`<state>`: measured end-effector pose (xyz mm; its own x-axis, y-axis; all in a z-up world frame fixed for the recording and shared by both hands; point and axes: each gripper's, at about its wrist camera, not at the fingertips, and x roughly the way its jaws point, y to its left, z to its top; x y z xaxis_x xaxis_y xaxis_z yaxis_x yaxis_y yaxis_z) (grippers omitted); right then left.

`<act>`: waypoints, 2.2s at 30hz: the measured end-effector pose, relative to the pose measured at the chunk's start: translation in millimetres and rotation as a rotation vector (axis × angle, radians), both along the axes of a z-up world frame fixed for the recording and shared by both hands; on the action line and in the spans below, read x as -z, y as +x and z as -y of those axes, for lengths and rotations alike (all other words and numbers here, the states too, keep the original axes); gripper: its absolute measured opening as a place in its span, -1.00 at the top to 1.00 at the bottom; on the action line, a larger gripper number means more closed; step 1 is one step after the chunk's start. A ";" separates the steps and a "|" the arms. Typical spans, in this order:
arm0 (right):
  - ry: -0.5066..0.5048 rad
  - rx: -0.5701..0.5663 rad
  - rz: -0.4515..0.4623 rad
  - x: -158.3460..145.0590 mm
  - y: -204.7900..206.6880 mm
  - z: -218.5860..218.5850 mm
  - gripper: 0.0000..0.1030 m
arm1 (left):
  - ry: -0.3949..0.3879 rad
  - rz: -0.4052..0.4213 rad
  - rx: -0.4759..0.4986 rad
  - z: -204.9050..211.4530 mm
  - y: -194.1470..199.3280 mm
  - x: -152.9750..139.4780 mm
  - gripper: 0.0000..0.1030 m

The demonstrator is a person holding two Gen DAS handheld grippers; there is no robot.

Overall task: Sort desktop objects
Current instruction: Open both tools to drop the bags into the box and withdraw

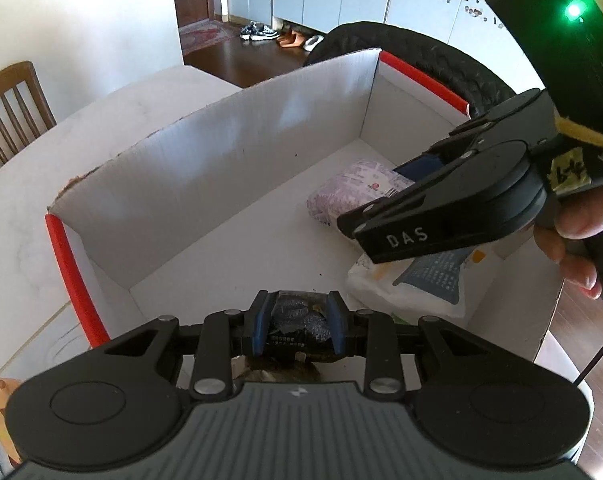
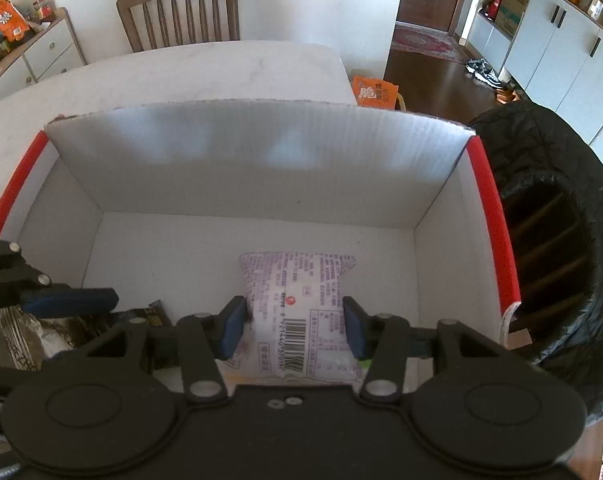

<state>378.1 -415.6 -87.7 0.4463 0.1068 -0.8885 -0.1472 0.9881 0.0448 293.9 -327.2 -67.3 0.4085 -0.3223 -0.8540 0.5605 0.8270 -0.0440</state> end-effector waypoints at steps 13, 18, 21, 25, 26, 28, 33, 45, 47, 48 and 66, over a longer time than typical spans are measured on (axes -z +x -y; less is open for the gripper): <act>0.013 0.029 0.014 -6.0 1.2 8.8 -0.24 | -0.043 -0.017 -0.051 -3.8 4.8 -3.2 0.42; 0.034 0.036 0.031 -17.7 -2.7 11.6 -0.28 | -0.074 -0.003 -0.054 -7.2 0.6 -9.1 0.13; 0.047 0.032 0.048 -27.3 -6.3 12.0 -0.30 | -0.088 0.032 -0.048 -6.2 -5.3 -16.1 -0.24; 0.061 0.027 0.073 -39.2 -13.1 13.4 -0.34 | -0.103 0.080 -0.063 -7.2 -10.2 -24.8 -0.34; 0.065 0.027 0.079 -42.0 -15.6 14.8 -0.34 | -0.108 0.087 -0.072 -8.4 -10.7 -26.8 -0.34; 0.073 0.027 0.086 -46.9 -17.9 15.8 -0.36 | -0.118 0.095 -0.090 -11.0 -11.7 -29.6 -0.41; 0.084 0.029 0.098 -55.3 -22.2 19.3 -0.40 | -0.147 0.109 -0.113 -17.7 -16.5 -35.9 -0.59; 0.094 0.049 0.161 -71.4 -46.7 16.1 -0.48 | -0.198 0.185 -0.096 -37.5 -40.6 -53.8 -0.99; 0.102 0.051 0.179 -75.6 -52.9 12.5 -0.52 | -0.207 0.196 -0.098 -41.5 -45.1 -58.0 -0.99; 0.103 0.049 0.190 -77.7 -56.4 10.8 -0.54 | -0.215 0.199 -0.098 -44.0 -47.1 -60.2 -0.99; 0.130 0.073 0.346 -118.1 -120.1 -39.4 -0.65 | -0.302 0.283 -0.131 -117.7 -104.3 -89.8 -0.99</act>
